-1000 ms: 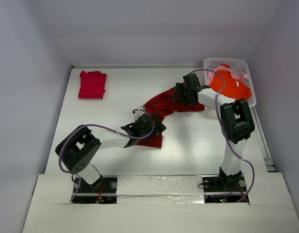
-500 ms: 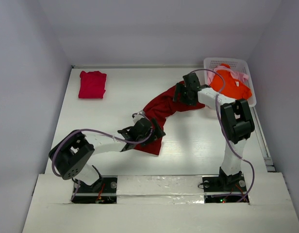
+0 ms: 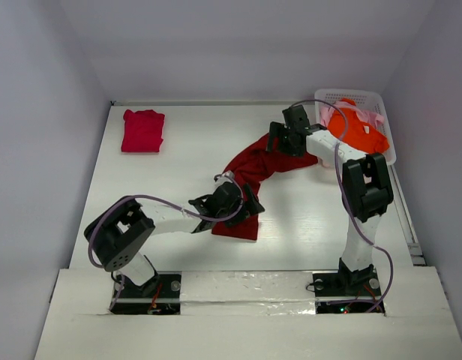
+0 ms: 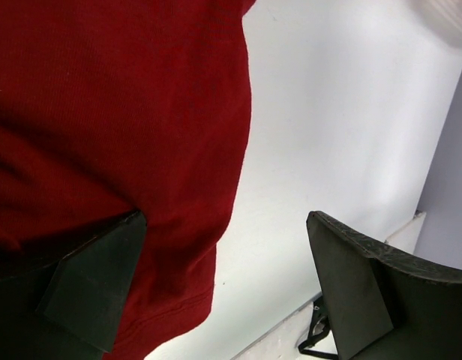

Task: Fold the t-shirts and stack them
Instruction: Fold the tshirt

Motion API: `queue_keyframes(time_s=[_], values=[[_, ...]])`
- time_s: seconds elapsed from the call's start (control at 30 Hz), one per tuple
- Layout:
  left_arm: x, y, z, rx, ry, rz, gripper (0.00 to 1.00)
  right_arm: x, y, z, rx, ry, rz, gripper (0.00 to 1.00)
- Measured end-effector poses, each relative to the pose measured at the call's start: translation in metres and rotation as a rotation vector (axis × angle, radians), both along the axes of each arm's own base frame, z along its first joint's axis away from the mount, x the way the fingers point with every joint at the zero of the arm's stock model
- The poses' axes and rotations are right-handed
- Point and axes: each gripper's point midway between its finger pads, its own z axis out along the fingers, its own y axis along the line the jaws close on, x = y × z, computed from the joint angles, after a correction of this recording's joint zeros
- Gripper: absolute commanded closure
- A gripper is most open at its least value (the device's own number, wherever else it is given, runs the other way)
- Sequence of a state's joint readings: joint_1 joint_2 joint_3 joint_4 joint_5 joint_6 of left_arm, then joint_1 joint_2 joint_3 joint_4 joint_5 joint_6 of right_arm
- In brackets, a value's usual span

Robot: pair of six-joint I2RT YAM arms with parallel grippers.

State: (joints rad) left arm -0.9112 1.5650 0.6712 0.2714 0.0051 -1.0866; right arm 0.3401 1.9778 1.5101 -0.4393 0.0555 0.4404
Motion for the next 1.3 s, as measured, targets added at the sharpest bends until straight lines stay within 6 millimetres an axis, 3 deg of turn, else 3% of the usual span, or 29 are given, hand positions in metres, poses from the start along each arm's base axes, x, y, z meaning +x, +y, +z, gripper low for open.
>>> queue_keyframes(time_s=[0.4,0.73,1.03,1.3], values=[[-0.013,0.0,0.002,-0.079,0.016,-0.006,0.06,0.004,0.013,0.004,0.052,0.004,0.035,0.07],[-0.041,0.0,0.002,-0.087,0.052,-0.039,0.06,0.014,0.021,0.01,0.078,-0.009,0.052,0.07],[-0.049,-0.001,0.002,-0.074,0.066,-0.055,0.06,0.012,0.028,-0.022,0.072,0.056,0.066,0.07],[-0.049,-0.002,0.002,-0.065,0.073,-0.058,0.05,0.011,0.029,-0.022,0.07,0.059,0.069,0.07]])
